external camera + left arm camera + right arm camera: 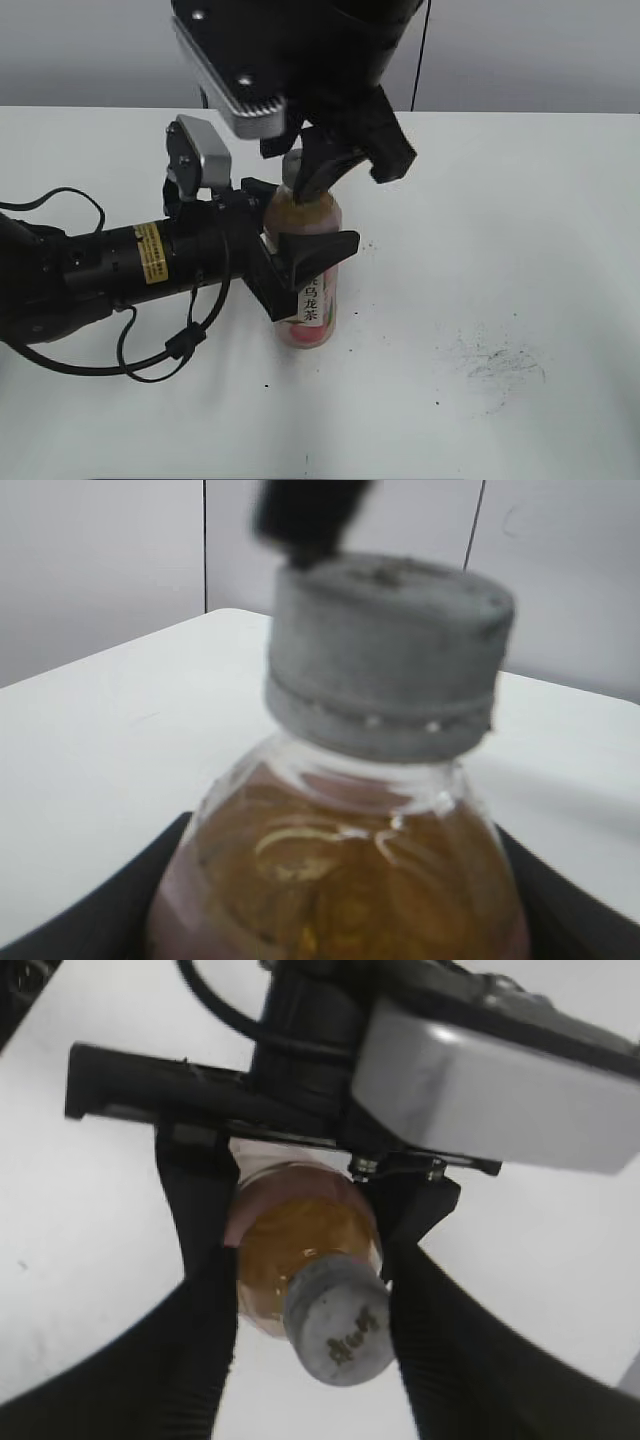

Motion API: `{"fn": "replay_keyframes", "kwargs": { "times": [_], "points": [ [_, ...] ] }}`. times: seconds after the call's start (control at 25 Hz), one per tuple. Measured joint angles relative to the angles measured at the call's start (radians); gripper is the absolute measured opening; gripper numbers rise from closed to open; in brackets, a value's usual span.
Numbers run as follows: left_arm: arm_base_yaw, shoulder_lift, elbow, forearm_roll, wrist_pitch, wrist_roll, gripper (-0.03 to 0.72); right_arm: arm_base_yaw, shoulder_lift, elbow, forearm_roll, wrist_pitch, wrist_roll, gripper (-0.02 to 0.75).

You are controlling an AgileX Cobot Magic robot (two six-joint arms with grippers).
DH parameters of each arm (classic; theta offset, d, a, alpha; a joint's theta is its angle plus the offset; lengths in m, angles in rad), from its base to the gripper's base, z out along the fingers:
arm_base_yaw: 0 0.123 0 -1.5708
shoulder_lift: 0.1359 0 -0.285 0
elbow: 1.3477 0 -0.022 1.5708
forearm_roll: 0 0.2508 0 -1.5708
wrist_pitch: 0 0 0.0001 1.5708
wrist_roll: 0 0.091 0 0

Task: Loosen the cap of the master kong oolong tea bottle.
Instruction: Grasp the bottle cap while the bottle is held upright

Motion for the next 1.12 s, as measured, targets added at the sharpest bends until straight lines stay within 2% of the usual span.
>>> {"fn": "replay_keyframes", "kwargs": {
  "times": [0.08, 0.16, 0.28, 0.4, 0.52, 0.68, 1.12],
  "points": [
    [0.000, 0.000, 0.000, 0.003, 0.000, 0.001, 0.446, 0.001, 0.000, 0.000, 0.001, 0.000, 0.229, 0.449],
    [0.000, 0.000, 0.000, 0.003, 0.000, 0.001, 0.446, 0.002, 0.000, -0.001, -0.002, 0.000, 0.491, 0.492],
    [0.000, 0.000, -0.001, 0.005, 0.000, 0.001, 0.446, 0.002, 0.000, -0.003, -0.035, -0.010, 0.898, 0.486],
    [-0.001, 0.000, -0.001, 0.005, 0.000, 0.002, 0.446, 0.002, 0.001, -0.003, -0.064, -0.059, 1.196, 0.457],
    [-0.001, 0.000, -0.001, 0.006, 0.000, 0.003, 0.446, 0.002, 0.001, -0.003, -0.093, -0.075, 1.410, 0.447],
    [-0.001, 0.000, -0.001, 0.007, 0.000, 0.003, 0.446, 0.002, 0.003, -0.003, -0.127, -0.023, 1.520, 0.445],
    [-0.001, 0.000, -0.001, 0.007, 0.000, 0.003, 0.446, 0.002, 0.021, -0.003, -0.112, -0.007, 1.537, 0.417]
  ]
}}
